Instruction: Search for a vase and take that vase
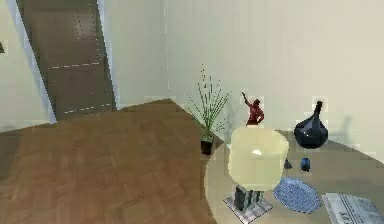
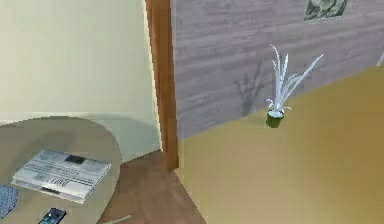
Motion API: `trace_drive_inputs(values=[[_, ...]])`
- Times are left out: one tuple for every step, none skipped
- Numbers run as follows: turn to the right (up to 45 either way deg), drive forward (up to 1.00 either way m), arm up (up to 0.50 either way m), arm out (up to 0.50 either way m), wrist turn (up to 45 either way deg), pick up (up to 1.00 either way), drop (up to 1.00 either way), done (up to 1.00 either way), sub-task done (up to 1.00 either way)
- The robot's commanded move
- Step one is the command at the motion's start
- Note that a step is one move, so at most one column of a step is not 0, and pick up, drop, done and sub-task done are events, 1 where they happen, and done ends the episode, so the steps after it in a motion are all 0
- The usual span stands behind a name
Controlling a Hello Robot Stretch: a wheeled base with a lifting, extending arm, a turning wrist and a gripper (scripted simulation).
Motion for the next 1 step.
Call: trace_drive_inputs(values=[[-45.0, 0.00, 0.00, 0.00, 0.0, 0.00, 0.00, 0.00, 0.00]])
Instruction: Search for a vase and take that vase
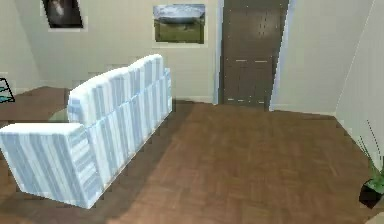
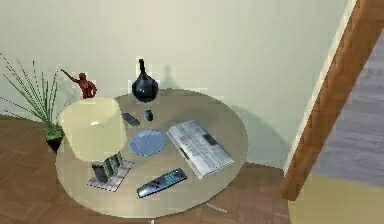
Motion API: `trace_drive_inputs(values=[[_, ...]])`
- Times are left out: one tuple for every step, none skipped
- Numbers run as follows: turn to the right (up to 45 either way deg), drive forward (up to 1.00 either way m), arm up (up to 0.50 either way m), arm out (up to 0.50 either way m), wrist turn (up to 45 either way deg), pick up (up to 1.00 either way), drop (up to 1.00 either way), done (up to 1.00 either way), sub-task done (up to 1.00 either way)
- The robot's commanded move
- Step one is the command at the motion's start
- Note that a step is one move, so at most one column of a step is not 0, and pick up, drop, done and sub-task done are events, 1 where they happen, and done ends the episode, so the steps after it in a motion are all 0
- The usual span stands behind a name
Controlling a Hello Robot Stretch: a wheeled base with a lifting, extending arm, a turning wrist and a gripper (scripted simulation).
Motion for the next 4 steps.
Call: trace_drive_inputs(values=[[-45.0, 0.00, 0.00, 0.00, 0.0, 0.00, 0.00, 0.00, 0.00], [-45.0, 0.00, 0.00, 0.00, 0.0, 0.00, 0.00, 0.00, 0.00], [-9.0, 0.00, 0.00, 0.00, 0.0, 0.00, 0.00, 0.00, 0.00], [0.0, 0.20, 0.00, 0.00, 0.0, 0.00, 0.00, 0.00, 0.00]])
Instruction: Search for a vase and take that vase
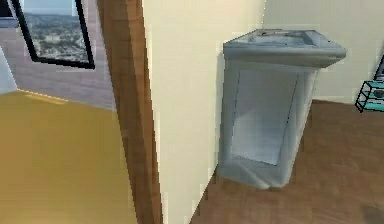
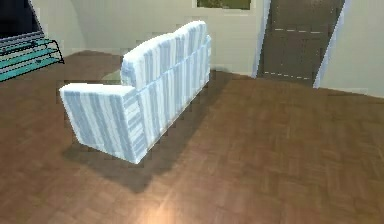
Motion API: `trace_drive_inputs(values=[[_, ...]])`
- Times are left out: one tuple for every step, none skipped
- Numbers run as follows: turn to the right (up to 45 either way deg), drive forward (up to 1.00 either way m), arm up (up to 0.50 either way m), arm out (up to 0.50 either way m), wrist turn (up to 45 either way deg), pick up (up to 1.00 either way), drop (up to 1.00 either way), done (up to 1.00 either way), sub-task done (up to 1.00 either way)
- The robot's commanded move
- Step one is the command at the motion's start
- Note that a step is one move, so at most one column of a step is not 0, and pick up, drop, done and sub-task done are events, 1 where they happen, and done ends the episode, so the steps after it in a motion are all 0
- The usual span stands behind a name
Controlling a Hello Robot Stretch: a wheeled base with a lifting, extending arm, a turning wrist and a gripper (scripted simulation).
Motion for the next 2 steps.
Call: trace_drive_inputs(values=[[45.0, 0.00, 0.00, 0.00, 0.0, 0.00, 0.00, 0.00, 0.00], [39.0, 0.00, 0.00, 0.00, 0.0, 0.00, 0.00, 0.00, 0.00]])
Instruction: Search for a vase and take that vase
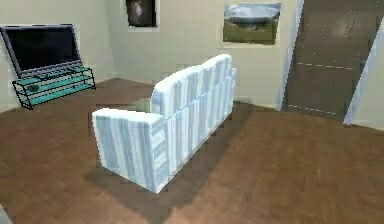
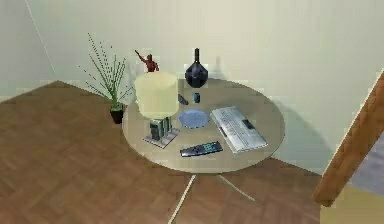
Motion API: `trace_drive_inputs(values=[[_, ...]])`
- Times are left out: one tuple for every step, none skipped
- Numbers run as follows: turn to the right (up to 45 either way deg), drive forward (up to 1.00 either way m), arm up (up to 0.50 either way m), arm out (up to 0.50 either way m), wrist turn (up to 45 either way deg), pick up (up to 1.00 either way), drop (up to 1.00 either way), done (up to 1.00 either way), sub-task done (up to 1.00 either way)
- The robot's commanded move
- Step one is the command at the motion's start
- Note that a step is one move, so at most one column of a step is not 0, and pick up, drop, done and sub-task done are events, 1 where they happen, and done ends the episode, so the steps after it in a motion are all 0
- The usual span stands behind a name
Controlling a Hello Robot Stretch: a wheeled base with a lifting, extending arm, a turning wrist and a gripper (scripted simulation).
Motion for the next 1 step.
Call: trace_drive_inputs(values=[[45.0, 0.00, 0.00, 0.00, 0.0, 0.00, 0.00, 0.00, 0.00]])
